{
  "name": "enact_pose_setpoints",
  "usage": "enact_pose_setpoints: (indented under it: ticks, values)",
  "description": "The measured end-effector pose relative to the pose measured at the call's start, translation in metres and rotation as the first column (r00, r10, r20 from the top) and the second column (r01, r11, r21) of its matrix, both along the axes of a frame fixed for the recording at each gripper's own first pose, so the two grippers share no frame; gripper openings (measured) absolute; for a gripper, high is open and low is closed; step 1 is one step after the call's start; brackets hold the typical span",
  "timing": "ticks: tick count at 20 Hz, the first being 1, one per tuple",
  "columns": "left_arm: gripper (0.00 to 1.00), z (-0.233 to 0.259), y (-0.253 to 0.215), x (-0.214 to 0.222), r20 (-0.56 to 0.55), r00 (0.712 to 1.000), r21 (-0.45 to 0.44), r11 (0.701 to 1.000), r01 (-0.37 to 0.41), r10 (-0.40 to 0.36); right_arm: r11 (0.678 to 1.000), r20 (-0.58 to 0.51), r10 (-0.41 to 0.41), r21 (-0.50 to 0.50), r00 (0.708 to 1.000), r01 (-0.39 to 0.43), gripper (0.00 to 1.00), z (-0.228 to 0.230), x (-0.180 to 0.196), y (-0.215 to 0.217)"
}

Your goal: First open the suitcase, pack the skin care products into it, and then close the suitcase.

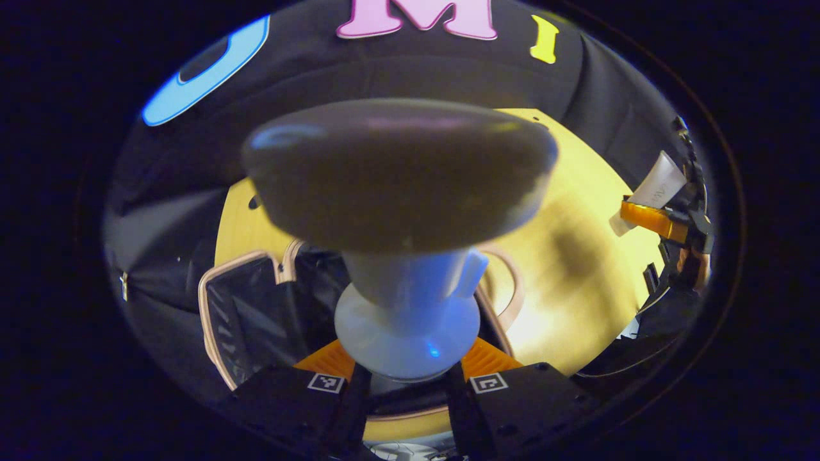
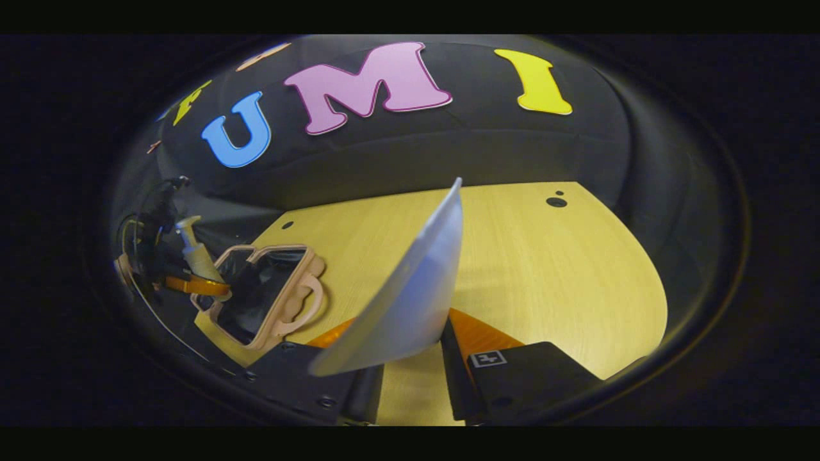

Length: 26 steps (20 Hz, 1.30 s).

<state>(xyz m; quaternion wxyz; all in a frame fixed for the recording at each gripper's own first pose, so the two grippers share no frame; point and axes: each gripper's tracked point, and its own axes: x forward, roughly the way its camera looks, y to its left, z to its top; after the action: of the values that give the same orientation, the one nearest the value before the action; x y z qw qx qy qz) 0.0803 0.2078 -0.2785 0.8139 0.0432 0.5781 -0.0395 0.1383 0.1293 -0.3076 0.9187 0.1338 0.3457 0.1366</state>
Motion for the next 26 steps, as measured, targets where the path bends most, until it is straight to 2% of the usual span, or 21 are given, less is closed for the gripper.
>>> enact_pose_setpoints:
  ticks: [2,4,5,7,9,11,13,16,17,20,22,24,26]
  values:
    - [0.53,-0.013,0.014,-0.014,-0.117,0.993,-0.02,1.0,-0.011,0.009,0.999,-0.011,0.01,0.048,1.0,-0.01,0.53,0.004,0.001,0.012]
    - [0.56,-0.033,0.027,-0.025,-0.229,0.973,-0.006,1.0,-0.007,0.005,0.997,-0.014,0.022,0.071,1.0,-0.021,0.53,0.011,0.003,0.02]
    - [0.53,-0.044,0.034,-0.03,-0.278,0.961,0.009,1.0,-0.012,0.014,0.997,-0.01,0.03,0.07,1.0,-0.029,0.53,0.014,0.003,0.021]
    - [0.6,-0.066,0.04,-0.038,-0.37,0.928,0.032,0.999,-0.029,0.038,0.995,-0.028,0.058,0.084,0.998,-0.055,0.53,0.013,-0.004,0.026]
    - [0.56,-0.084,0.041,-0.046,-0.453,0.889,0.025,0.998,-0.066,0.07,0.994,-0.059,0.076,0.08,0.995,-0.071,0.53,0.007,-0.013,0.025]
    - [0.56,-0.102,0.046,-0.049,-0.508,0.857,0.036,0.996,-0.078,0.086,0.995,-0.083,0.092,0.049,0.992,-0.088,0.53,-0.001,-0.021,0.02]
    - [0.57,-0.113,0.058,-0.05,-0.53,0.841,0.087,0.994,-0.072,0.108,0.995,-0.09,0.095,0.038,0.991,-0.092,0.53,-0.001,-0.028,0.016]
    - [0.59,-0.124,0.055,-0.051,-0.538,0.828,0.094,0.987,-0.127,0.157,0.997,-0.092,0.08,0.029,0.993,-0.078,0.53,0.002,-0.036,0.012]
    - [0.64,-0.125,0.055,-0.05,-0.533,0.833,0.083,0.989,-0.124,0.149,0.997,-0.093,0.08,0.024,0.992,-0.078,0.53,0.002,-0.038,0.011]
    - [0.63,-0.119,0.055,-0.05,-0.506,0.849,0.086,0.989,-0.123,0.15,0.996,-0.104,0.093,0.005,0.99,-0.093,0.53,0.0,-0.044,0.017]
    - [0.63,-0.11,0.059,-0.044,-0.447,0.887,0.079,0.992,-0.094,0.119,0.994,-0.11,0.111,0.016,0.988,-0.11,0.53,0.003,-0.046,0.029]
    - [0.63,-0.082,0.055,-0.032,-0.334,0.939,0.059,0.996,-0.059,0.075,0.988,-0.104,0.156,0.012,0.982,-0.156,0.53,0.009,-0.046,0.047]
    - [0.57,-0.05,0.04,-0.025,-0.208,0.977,-0.026,0.999,-0.047,0.041,0.973,-0.102,0.231,0.034,0.968,-0.228,0.53,0.018,-0.051,0.077]
